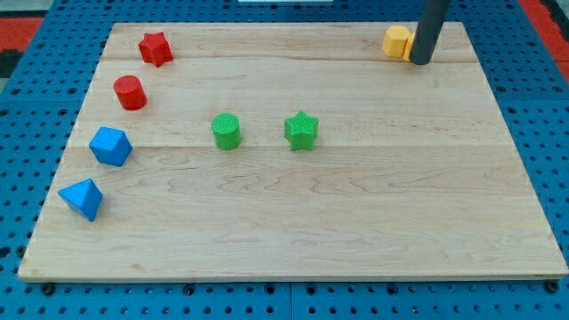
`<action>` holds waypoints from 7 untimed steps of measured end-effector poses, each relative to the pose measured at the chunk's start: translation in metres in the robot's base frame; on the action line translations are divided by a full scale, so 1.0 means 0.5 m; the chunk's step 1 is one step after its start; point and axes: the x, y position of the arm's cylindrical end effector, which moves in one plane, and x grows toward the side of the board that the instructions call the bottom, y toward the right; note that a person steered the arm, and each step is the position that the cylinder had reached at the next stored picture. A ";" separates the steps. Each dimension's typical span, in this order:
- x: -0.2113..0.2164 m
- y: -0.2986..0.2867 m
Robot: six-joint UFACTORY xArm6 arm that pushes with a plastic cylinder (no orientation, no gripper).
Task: Slightly move the red star to the top
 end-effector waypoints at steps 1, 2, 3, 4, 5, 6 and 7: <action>0.053 -0.034; 0.126 -0.329; 0.134 -0.595; 0.086 -0.737; 0.033 -0.797; 0.009 -0.791; -0.025 -0.812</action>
